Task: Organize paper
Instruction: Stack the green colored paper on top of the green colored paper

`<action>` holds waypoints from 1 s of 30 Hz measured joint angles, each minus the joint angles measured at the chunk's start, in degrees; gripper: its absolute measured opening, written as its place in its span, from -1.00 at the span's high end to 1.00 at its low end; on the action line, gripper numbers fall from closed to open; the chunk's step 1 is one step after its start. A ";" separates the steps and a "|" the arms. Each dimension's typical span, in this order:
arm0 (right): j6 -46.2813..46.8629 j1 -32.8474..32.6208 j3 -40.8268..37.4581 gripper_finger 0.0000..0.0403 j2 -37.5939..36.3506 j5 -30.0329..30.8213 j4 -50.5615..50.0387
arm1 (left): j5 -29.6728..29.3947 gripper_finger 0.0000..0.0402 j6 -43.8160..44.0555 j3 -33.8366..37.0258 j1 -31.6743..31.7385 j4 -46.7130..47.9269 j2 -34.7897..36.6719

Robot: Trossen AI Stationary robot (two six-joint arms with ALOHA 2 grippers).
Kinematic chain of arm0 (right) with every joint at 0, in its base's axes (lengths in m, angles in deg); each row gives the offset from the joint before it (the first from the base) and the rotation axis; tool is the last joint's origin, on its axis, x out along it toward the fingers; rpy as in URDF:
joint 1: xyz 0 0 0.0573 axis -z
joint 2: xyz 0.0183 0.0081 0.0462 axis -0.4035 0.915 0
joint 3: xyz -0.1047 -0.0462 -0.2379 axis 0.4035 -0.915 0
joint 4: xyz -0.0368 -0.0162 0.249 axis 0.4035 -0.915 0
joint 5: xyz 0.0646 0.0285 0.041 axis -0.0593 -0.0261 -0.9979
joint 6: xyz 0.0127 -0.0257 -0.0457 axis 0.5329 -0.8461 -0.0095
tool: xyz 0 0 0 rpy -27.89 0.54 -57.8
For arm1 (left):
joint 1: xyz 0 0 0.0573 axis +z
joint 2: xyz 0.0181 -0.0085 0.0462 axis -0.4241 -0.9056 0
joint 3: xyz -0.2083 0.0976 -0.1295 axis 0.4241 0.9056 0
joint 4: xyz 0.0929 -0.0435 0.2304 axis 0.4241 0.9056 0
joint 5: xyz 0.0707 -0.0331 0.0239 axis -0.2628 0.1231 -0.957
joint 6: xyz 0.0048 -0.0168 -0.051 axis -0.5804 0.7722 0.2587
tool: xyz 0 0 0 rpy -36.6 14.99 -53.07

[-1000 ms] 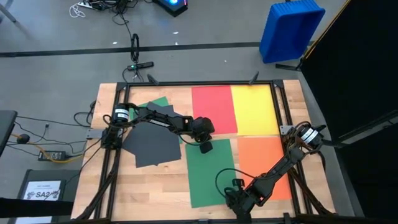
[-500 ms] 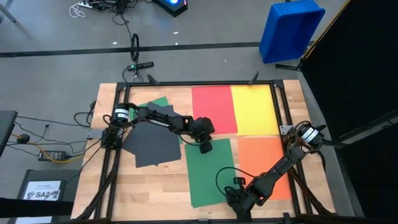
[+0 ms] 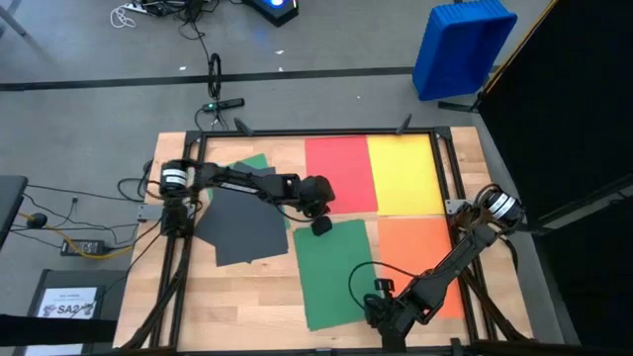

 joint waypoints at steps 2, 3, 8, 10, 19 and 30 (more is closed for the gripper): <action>-0.97 0.41 0.00 1.00 -1.15 1.32 -0.94 | -1.68 1.00 -0.40 0.00 -0.32 4.12 2.27; -1.23 0.62 0.08 1.00 -1.75 2.14 -1.79 | -2.40 1.00 -0.51 0.00 -0.65 5.67 3.42; -1.07 2.82 0.17 1.00 -3.63 7.65 -13.40 | -5.81 1.00 2.08 -0.01 -4.56 13.29 8.47; -0.89 4.70 0.17 1.00 -3.76 9.01 -18.58 | -6.91 1.00 3.82 0.33 -6.79 14.87 8.93; -8.19 17.31 -4.82 1.00 -4.09 8.28 -22.22 | -10.49 1.00 14.51 5.35 -12.63 18.65 8.80; -15.40 28.57 -15.53 1.00 -14.11 5.66 -13.52 | -10.24 1.00 21.31 6.49 -16.86 24.79 8.96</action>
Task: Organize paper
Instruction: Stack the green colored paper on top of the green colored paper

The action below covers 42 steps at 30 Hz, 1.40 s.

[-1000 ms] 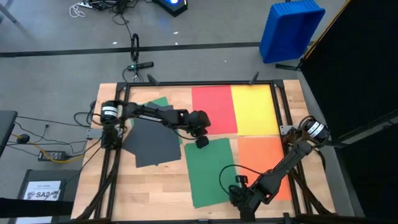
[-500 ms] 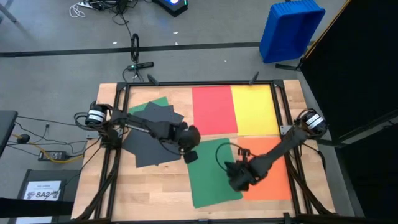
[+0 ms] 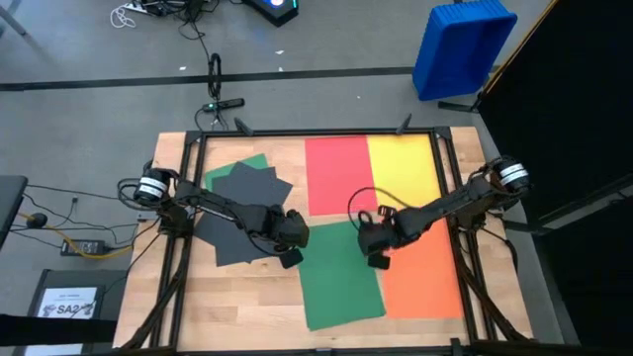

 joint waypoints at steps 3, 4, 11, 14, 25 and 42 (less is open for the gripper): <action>-1.77 3.73 -3.55 1.00 -2.42 -2.11 3.45 | 0.03 1.00 1.51 0.00 -0.92 0.03 -0.01; -2.46 4.97 -4.58 1.00 -2.71 -2.88 4.90 | 0.05 1.00 1.77 0.00 -1.11 -0.20 -0.02; -7.09 11.35 -8.82 1.00 -1.79 -7.28 13.24 | 1.58 1.00 4.75 3.30 -1.15 -3.12 -0.21; -8.00 12.48 -9.11 1.00 -1.78 -7.88 13.44 | 2.94 1.00 5.20 5.12 -0.81 -4.85 -0.23; -9.96 13.51 -9.19 1.00 -1.67 -8.86 14.63 | 4.19 1.00 3.41 5.84 3.66 -8.42 -0.67; -10.10 14.03 -9.26 1.00 -1.52 -9.38 16.13 | 6.60 1.00 2.14 5.81 6.80 -9.71 -2.02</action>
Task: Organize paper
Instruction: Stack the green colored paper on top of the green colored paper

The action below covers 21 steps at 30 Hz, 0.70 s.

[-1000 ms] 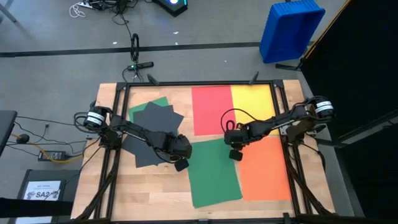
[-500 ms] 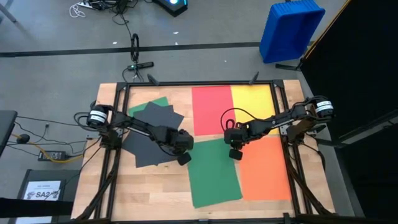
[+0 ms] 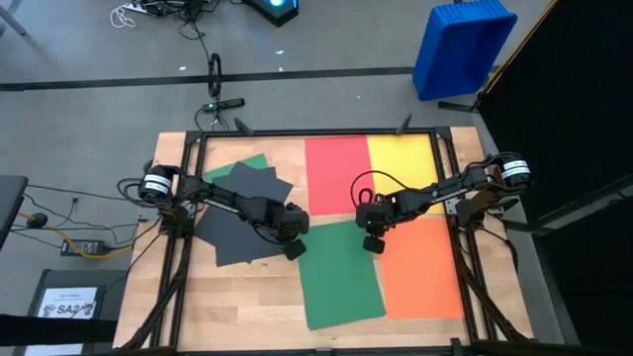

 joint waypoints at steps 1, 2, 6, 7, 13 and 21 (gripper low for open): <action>0.00 0.00 0.00 1.00 0.00 0.00 0.04 | -0.02 1.00 0.00 0.00 0.27 -0.25 0.00; 0.00 0.00 0.00 1.00 0.00 0.00 0.06 | -0.02 1.00 0.00 0.00 0.53 -0.51 -0.02; 0.00 0.00 0.00 1.00 0.02 -0.08 0.12 | -0.66 1.00 0.00 0.01 1.57 -1.78 -0.09; 0.00 0.00 0.00 1.00 0.02 -0.15 0.12 | -0.99 1.00 -0.01 0.02 1.80 -2.04 -0.11; 0.02 0.00 0.00 1.00 0.02 -0.37 0.03 | -0.85 1.00 -0.15 0.02 2.50 -2.10 -0.11; -0.36 0.04 0.02 1.00 0.00 -0.44 -0.48 | -0.68 1.00 0.66 0.02 1.91 -1.30 -0.11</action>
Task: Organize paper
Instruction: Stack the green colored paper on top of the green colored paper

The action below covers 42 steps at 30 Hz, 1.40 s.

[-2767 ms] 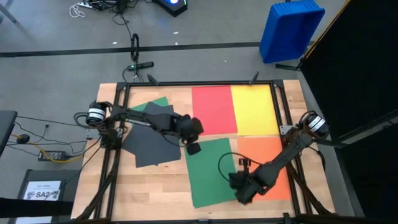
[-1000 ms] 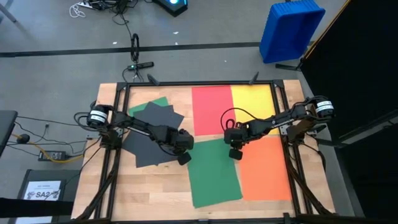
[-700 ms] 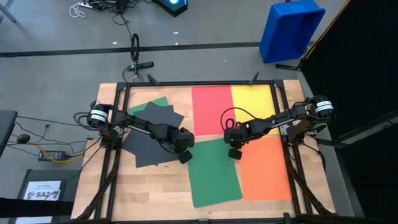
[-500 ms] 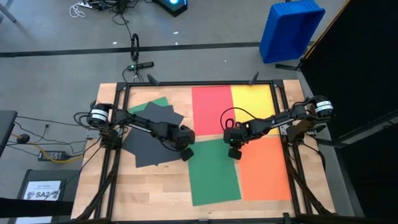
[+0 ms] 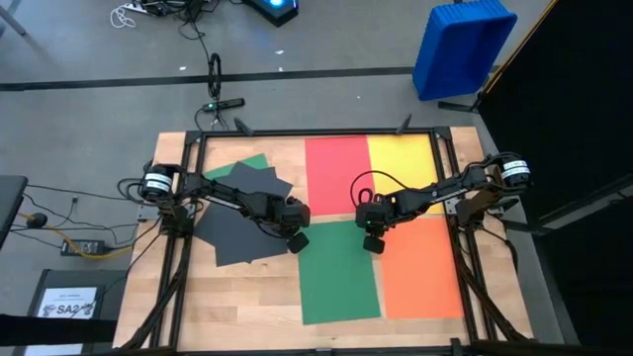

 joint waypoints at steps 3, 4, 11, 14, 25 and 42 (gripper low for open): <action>-0.10 0.00 0.09 1.00 0.00 0.02 -0.79 | 0.04 1.00 0.45 -0.01 -0.02 0.20 0.00; -0.08 0.00 0.11 1.00 -0.02 0.02 -1.03 | 0.08 1.00 0.48 -0.02 -0.03 0.45 0.00; 0.57 -0.60 -0.16 1.00 -2.13 0.15 -4.93 | 0.31 1.00 0.50 -0.07 -0.07 1.81 0.07; 1.73 -0.63 0.66 1.00 -4.63 1.37 -7.53 | 0.35 1.00 0.48 -0.07 -0.07 1.92 0.08; 3.33 -6.54 7.71 1.00 -5.68 1.39 -2.78 | -3.61 1.00 0.26 0.09 -1.31 2.40 4.82; -0.80 -10.84 21.14 1.00 14.58 -3.17 2.35 | -19.34 1.00 -0.93 0.00 -7.05 3.08 14.86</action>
